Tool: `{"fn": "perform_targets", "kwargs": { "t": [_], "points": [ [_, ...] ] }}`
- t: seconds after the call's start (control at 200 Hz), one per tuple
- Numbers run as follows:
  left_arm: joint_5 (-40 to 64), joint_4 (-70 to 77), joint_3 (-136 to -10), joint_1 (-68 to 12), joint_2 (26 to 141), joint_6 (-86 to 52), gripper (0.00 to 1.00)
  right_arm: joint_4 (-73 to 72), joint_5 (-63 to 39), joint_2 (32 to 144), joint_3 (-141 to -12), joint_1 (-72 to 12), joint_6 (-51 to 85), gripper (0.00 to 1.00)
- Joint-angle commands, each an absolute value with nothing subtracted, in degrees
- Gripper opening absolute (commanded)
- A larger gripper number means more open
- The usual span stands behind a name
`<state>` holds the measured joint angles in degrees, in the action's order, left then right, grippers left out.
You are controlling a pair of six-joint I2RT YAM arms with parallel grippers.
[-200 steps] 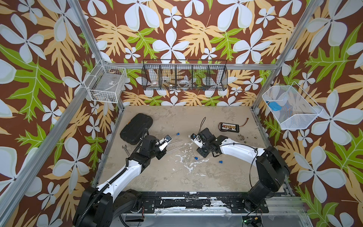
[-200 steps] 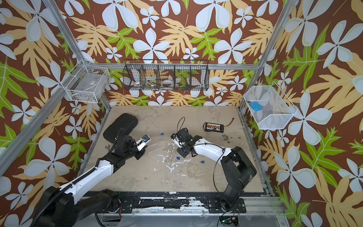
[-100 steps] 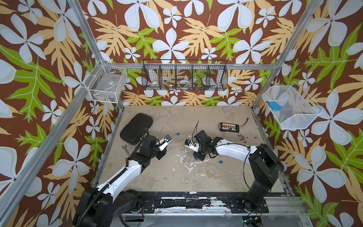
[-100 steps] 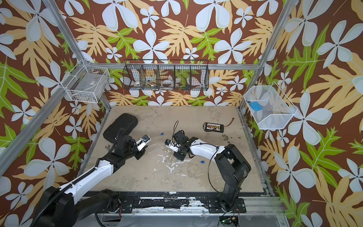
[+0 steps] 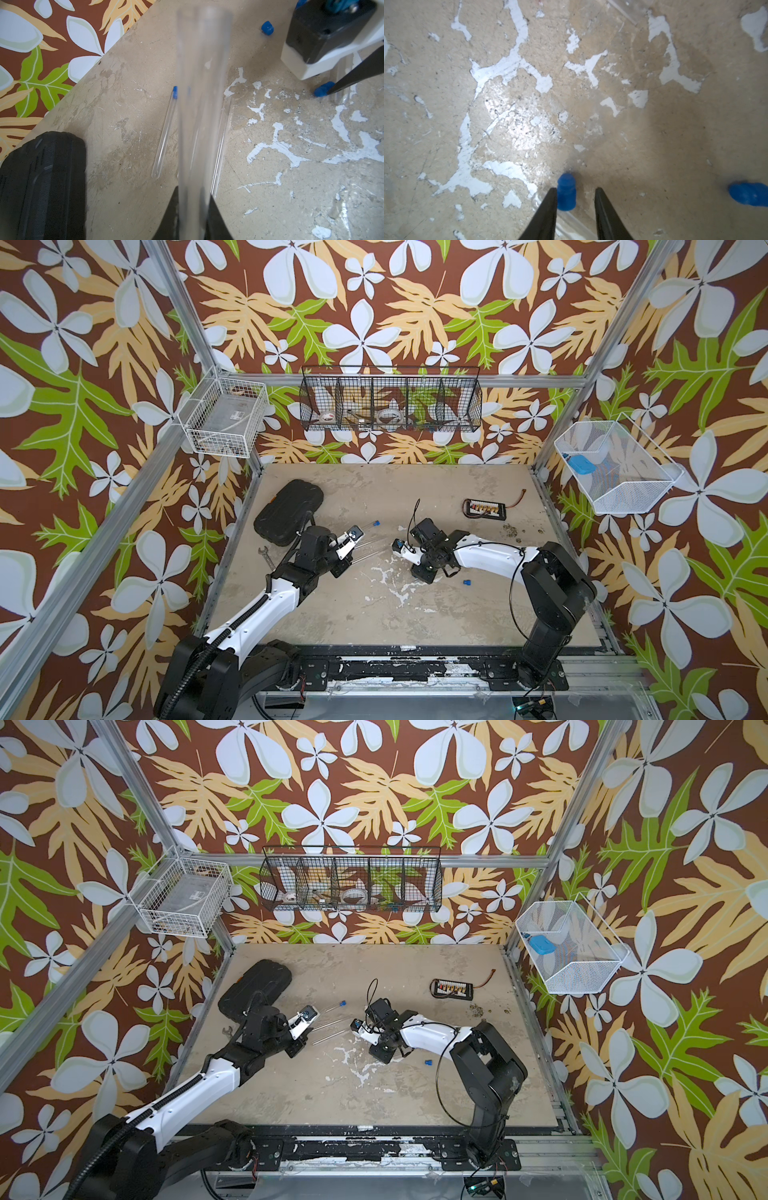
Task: Insert stoppers into test tubes
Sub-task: Pick up the stopper from the center of the board.
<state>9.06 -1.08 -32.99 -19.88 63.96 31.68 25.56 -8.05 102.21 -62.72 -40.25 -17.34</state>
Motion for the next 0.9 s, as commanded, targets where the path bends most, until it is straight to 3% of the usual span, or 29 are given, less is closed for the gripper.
{"fn": "perform_targets", "kwargs": {
  "t": [0.0, 0.891],
  "points": [
    [9.41, -0.20, -33.22, -19.78, 63.72, 31.60, 0.00, 26.53, -8.61, 102.26, -62.68, -40.34, -17.49, 0.33],
    [9.40, -0.24, -33.22, -19.80, 63.72, 31.58, 0.00, 26.10, -8.35, 103.24, -61.35, -40.43, -22.83, 0.35]
  ]
}}
